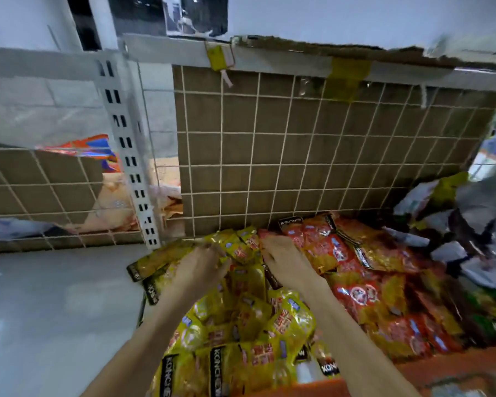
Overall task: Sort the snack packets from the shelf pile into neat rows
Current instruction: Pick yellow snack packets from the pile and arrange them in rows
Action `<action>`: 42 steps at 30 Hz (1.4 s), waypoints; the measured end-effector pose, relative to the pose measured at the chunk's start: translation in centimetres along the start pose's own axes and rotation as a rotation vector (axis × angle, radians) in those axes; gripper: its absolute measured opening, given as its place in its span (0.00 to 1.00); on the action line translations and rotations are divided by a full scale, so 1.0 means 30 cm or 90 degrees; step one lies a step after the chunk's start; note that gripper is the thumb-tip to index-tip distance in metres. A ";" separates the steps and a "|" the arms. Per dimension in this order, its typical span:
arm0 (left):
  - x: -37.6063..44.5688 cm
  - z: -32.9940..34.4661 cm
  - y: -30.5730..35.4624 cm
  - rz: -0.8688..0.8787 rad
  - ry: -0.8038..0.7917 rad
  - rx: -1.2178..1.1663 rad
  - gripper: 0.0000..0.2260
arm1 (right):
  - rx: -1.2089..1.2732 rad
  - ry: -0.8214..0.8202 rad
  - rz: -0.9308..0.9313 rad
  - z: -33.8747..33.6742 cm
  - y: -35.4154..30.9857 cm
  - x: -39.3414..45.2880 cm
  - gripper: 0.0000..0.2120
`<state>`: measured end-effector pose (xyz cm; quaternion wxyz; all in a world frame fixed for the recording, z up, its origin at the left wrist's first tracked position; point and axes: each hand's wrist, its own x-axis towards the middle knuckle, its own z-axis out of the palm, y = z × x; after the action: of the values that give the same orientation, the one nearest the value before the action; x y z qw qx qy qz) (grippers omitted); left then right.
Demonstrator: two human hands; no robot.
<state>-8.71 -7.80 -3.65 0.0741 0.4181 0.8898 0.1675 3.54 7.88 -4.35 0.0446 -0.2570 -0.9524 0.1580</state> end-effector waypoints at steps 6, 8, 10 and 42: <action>0.015 0.032 0.088 -0.094 -0.015 0.040 0.16 | -0.115 -0.067 -0.022 -0.002 0.052 0.135 0.20; 0.019 0.037 0.115 -0.117 -0.024 0.039 0.17 | -0.153 -0.082 -0.008 -0.002 0.048 0.164 0.25; 0.023 0.040 0.139 -0.151 -0.033 0.027 0.19 | -0.165 -0.101 0.017 0.001 0.042 0.188 0.28; 0.106 0.023 0.055 -0.070 0.174 -0.395 0.11 | 0.101 -0.073 -0.007 -0.055 0.076 0.192 0.09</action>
<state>-9.38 -4.22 -3.66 0.0865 0.3007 0.8191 0.4808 -0.08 13.12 -3.50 0.0112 -0.2381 -0.9393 0.2468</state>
